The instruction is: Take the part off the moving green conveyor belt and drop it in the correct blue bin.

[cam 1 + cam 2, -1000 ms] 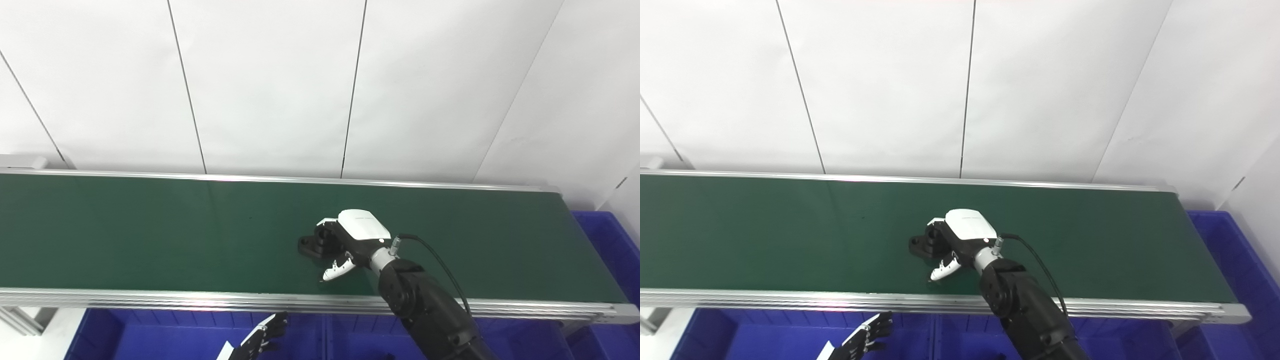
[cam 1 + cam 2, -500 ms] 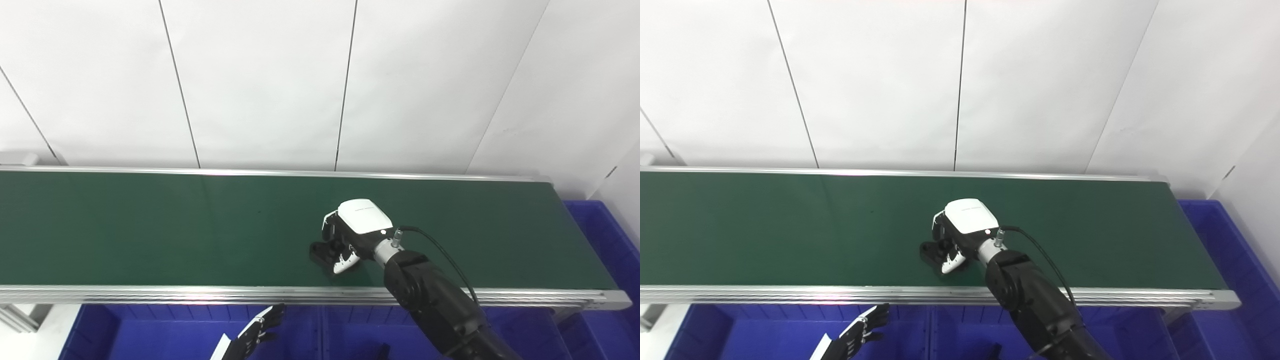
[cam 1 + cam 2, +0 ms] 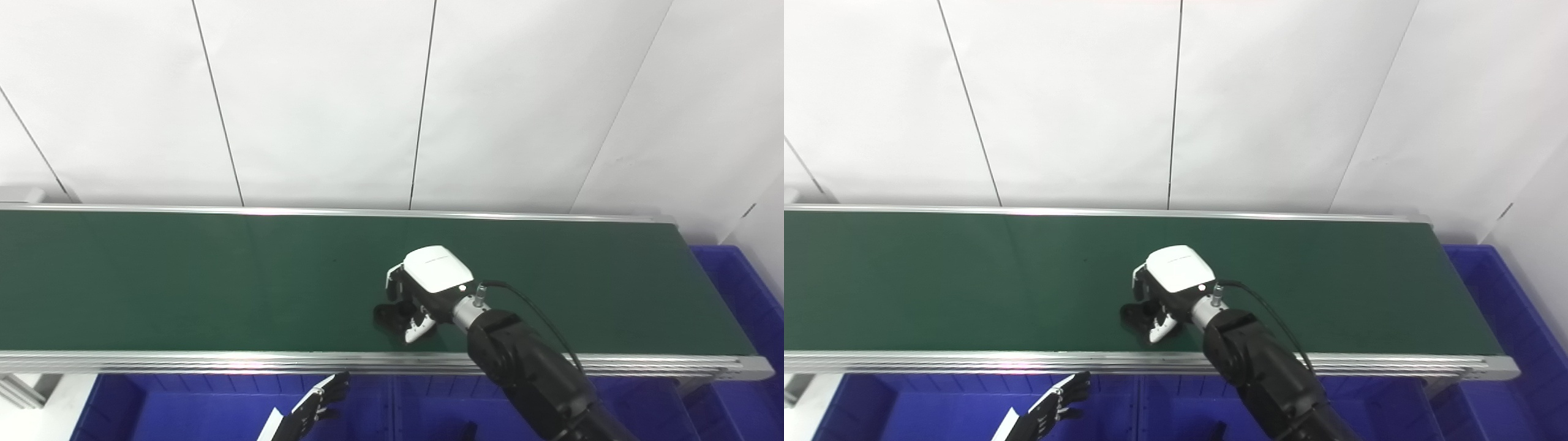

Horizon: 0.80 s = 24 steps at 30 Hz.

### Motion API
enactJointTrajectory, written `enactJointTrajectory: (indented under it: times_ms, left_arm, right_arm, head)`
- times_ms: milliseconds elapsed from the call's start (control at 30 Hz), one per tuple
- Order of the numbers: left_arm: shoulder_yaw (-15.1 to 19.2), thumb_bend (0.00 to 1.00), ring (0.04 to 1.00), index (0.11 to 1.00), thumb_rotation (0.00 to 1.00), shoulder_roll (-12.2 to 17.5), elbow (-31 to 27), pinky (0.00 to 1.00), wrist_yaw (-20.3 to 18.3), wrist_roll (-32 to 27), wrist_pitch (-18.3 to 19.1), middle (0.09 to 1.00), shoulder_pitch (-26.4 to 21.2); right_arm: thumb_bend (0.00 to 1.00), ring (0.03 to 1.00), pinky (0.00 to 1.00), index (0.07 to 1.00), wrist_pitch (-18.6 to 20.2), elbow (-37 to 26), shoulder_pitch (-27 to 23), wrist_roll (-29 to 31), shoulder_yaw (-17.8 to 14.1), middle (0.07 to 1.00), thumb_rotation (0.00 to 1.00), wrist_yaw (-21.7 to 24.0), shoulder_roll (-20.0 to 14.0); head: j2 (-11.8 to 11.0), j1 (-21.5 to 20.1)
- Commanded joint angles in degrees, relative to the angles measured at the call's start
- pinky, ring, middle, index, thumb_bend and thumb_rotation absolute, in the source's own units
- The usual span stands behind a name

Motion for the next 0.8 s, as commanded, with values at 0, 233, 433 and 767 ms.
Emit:
enactJointTrajectory:
  times_ms: [0,233,433,767]
  left_arm:
    - [0.2,0.73,0.792,0.880,0.51,0.0,-1.5,0.71,-0.4,-0.3,-2.1,0.834,-0.3]
    - [0.6,0.74,0.778,0.877,0.50,-0.5,-1.5,0.70,-0.8,-0.8,-2.1,0.814,-0.2]
    - [0.9,0.75,0.805,0.875,0.51,-0.7,-2.0,0.72,-0.8,0.1,-2.1,0.846,-0.1]
    - [1.9,0.72,0.796,0.881,0.48,-1.6,-4.3,0.72,-3.4,-0.8,-1.9,0.833,0.8]
  right_arm:
    - [0.52,0.353,0.29,0.498,-1.1,-4.5,-1.2,0.9,-1.8,0.475,0.00,-0.5,0.5]
    - [0.52,0.345,0.28,0.492,-0.3,-15.0,2.6,1.9,-5.5,0.480,0.00,0.5,-0.3]
    - [0.52,0.336,0.26,0.492,0.3,-23.3,6.0,2.6,-9.1,0.481,0.00,3.5,-1.5]
    - [0.52,0.311,0.26,0.491,0.0,-33.1,16.3,4.4,-15.5,0.475,0.00,5.6,-5.1]
  head:
    - [0.0,0.0]
    - [0.3,0.0]
    - [0.9,0.4]
    - [4.1,1.6]
